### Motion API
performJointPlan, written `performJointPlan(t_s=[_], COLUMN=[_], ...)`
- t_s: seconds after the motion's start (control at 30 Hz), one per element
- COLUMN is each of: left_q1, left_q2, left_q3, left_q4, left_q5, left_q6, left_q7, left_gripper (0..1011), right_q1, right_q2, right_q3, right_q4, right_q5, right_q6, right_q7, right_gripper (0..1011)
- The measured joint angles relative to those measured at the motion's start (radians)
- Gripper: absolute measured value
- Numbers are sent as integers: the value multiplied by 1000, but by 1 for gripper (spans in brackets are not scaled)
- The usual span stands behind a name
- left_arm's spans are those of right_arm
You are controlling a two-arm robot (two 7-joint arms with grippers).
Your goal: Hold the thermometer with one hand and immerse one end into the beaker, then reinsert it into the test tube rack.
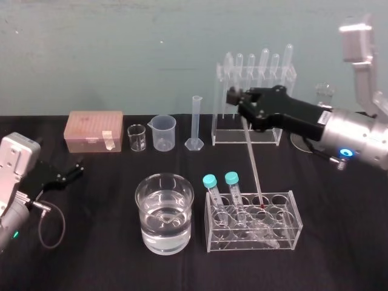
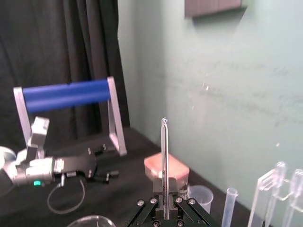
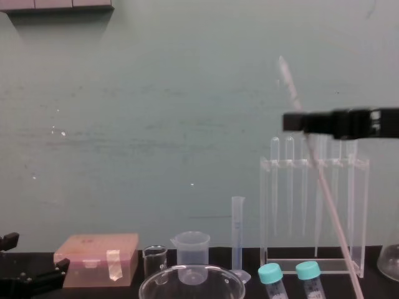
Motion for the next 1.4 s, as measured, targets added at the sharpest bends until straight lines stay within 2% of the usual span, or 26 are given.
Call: performJointPlan(t_s=[0.07, 0.2, 0.33, 0.43, 0.53, 0.6, 0.77, 0.8, 0.93, 0.97, 1.03, 1.13, 1.17, 1.27, 1.4], left_q1=[0, 0, 0, 0, 0, 0, 0, 0, 0, 0, 0, 0, 0, 0, 0], left_q2=[0, 0, 0, 0, 0, 0, 0, 0, 0, 0, 0, 0, 0, 0, 0], left_q3=[0, 0, 0, 0, 0, 0, 0, 0, 0, 0, 0, 0, 0, 0, 0], left_q4=[0, 0, 0, 0, 0, 0, 0, 0, 0, 0, 0, 0, 0, 0, 0], left_q5=[0, 0, 0, 0, 0, 0, 0, 0, 0, 0, 0, 0, 0, 0, 0], left_q6=[0, 0, 0, 0, 0, 0, 0, 0, 0, 0, 0, 0, 0, 0, 0], left_q7=[0, 0, 0, 0, 0, 0, 0, 0, 0, 0, 0, 0, 0, 0, 0], left_gripper=[1008, 1008, 1008, 1008, 1008, 1008, 1008, 1008, 1008, 1008, 1008, 1008, 1008, 1008, 1008], right_q1=[-23, -100, -134, -137, -112, -76, 33, 67, 123, 142, 156, 182, 182, 196, 203], right_q2=[5, 6, 4, 6, 3, -9, -64, -89, -139, -161, -180, -219, -219, -244, -259], right_q3=[19, 84, 117, 130, 135, 131, 94, 75, 33, 10, -13, -72, -72, -127, -170], right_q4=[-13, -41, -60, -72, -75, -72, -33, -17, 15, 28, 41, 76, 76, 120, 168], right_q5=[14, 74, 105, 109, 114, 120, 144, 152, 165, 171, 175, 180, 180, 167, 147], right_q6=[-25, -106, -148, -166, -169, -168, -157, -154, -153, -152, -149, -139, -139, -139, -150], right_q7=[-2, -8, -3, 6, 22, 38, 85, 100, 132, 148, 164, 199, 199, 227, 244], right_gripper=[56, 56, 56, 56, 56, 56, 56, 56, 56, 56, 56, 56, 56, 56, 56])
